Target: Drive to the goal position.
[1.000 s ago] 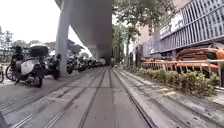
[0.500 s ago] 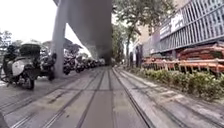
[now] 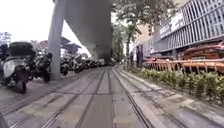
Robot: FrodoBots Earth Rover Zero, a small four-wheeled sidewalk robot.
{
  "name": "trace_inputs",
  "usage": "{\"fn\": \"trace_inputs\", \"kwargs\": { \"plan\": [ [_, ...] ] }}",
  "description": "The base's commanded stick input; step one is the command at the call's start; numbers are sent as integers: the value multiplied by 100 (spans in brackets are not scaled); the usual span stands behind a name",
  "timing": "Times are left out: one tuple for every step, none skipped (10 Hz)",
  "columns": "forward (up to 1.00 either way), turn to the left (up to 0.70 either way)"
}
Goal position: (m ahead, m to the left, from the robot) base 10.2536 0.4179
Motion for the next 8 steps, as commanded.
{"fn": "trace_inputs", "kwargs": {
  "plan": [
    [45, 0],
    [45, 0],
    [45, 0],
    [45, 0],
    [45, 0],
    [45, 0],
    [45, 0],
    [45, 0]
  ]
}}
